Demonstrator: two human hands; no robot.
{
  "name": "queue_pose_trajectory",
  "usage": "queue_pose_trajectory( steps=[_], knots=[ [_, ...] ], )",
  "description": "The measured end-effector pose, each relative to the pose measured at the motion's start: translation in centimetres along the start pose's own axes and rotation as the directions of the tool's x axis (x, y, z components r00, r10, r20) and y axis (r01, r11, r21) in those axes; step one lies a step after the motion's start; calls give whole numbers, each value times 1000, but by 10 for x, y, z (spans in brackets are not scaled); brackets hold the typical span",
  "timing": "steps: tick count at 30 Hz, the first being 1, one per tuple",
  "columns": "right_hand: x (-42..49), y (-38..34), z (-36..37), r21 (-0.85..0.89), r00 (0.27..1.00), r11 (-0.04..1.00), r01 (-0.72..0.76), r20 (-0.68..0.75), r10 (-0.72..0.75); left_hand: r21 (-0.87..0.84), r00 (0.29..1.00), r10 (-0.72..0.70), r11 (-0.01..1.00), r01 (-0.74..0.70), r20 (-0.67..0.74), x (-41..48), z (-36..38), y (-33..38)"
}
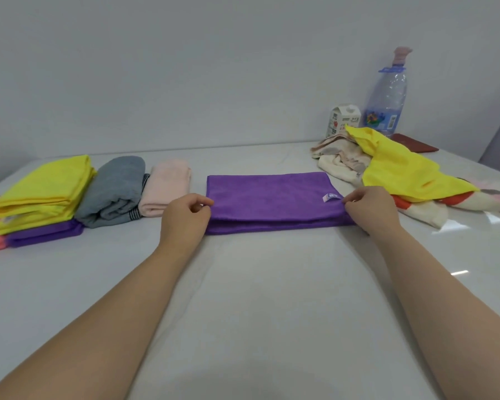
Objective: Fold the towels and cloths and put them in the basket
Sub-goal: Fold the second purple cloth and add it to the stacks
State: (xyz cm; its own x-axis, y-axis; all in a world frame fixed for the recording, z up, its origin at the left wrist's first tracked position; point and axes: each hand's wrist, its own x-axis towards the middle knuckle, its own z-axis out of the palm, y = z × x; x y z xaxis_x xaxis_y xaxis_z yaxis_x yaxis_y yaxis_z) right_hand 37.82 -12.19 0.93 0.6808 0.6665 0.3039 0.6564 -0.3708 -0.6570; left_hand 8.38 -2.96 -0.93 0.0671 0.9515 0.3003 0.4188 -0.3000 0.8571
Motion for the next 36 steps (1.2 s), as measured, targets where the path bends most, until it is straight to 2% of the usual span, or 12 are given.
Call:
queue_pose_trajectory(
  steps=[3, 6, 12, 16, 24, 27, 29, 30, 32, 33, 35, 36],
  knots=[
    [-4, 0, 0, -149, 995, 989, 7, 97, 8, 264, 998, 12, 964, -30, 67, -5, -1, 2],
    [-4, 0, 0, -195, 989, 981, -7, 143, 36, 404, 995, 20, 913, -58, 97, -9, -1, 4],
    [-6, -1, -1, -144, 997, 990, -7, 81, 19, 345, 995, 85, 933, -101, 61, -11, -1, 6],
    [-6, 0, -2, -200, 993, 979, -22, 108, 44, 413, 988, 92, 901, -134, 121, -11, 1, 2],
    [-3, 2, 0, -291, 988, 956, -46, 129, 87, 524, 981, 129, 831, -188, 148, -12, 1, 2],
    [-6, -2, -1, -466, 992, 885, -1, 113, 61, 595, 947, 281, 738, -316, 155, -11, 2, 0],
    [-11, -11, 1, -581, 996, 809, 92, 71, -63, 594, 886, 431, 671, -442, 172, -10, 5, -2],
    [-15, -17, 4, -569, 986, 806, 162, 67, -152, 588, 859, 471, 643, -491, 202, -9, 7, -1],
    [-26, -27, 16, -439, 946, 838, 324, 174, -274, 588, 836, 388, 594, -549, 388, -12, 13, 4],
    [-32, -32, 22, -375, 915, 849, 373, 302, -268, 606, 834, 284, 582, -542, 473, -13, 16, 4],
    [-41, -35, 30, -394, 813, 825, 404, 569, -127, 646, 815, 43, 587, -489, 578, -11, 19, 1],
    [-42, -33, 30, -428, 773, 804, 412, 632, -59, 663, 804, -38, 588, -463, 594, -11, 18, 1]
  ],
)
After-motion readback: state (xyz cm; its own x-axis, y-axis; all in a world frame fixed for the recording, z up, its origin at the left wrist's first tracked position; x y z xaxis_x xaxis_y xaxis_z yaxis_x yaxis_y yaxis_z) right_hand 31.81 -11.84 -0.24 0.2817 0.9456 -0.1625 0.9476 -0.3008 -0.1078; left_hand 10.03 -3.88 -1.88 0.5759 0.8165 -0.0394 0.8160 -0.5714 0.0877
